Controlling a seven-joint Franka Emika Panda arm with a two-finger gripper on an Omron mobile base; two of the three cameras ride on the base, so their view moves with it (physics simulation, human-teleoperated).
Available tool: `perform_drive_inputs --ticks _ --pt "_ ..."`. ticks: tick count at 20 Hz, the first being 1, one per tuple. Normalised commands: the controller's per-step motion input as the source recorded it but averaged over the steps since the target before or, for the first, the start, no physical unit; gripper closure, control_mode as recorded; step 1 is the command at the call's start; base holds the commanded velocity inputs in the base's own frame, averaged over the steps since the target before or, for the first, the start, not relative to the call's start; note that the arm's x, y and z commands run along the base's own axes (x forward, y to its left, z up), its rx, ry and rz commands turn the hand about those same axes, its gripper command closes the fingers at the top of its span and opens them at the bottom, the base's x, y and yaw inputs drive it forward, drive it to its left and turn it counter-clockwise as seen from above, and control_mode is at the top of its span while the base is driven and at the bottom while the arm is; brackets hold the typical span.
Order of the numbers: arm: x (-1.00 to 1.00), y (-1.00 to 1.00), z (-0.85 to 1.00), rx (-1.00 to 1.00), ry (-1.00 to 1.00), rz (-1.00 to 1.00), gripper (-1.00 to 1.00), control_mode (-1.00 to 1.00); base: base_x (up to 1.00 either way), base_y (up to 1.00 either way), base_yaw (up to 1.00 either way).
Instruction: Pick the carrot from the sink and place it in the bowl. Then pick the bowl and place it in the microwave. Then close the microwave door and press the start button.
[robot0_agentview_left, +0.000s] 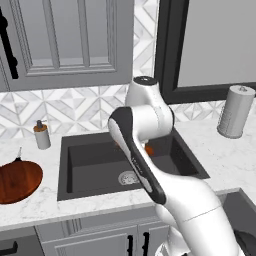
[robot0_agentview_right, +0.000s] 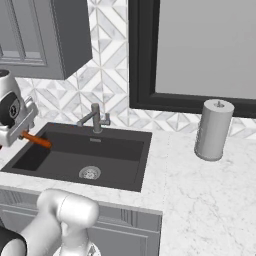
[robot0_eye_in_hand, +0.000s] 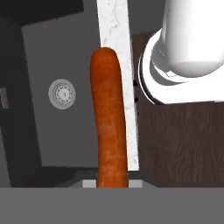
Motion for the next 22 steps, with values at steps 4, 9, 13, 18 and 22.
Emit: perform_drive_inputs --ticks 4,9,13,18,22 --pt "0.11 0.44 -0.11 -0.12 0.18 0.65 1.00 -1.00 0.00 0.00 0.00" --pt "0.08 0.58 0.00 -0.10 0.29 0.64 1.00 -1.00 0.00 0.00 0.00" --pt "0.00 0.70 0.00 -0.15 0.32 0.61 1.00 -1.00 0.00 0.00 0.00" --pt "0.01 0.74 -0.16 -0.09 0.08 0.54 1.00 -1.00 0.00 0.00 0.00" --pt "0.00 0.73 -0.40 0.00 -0.07 0.41 1.00 -1.00 0.00 0.00 0.00"
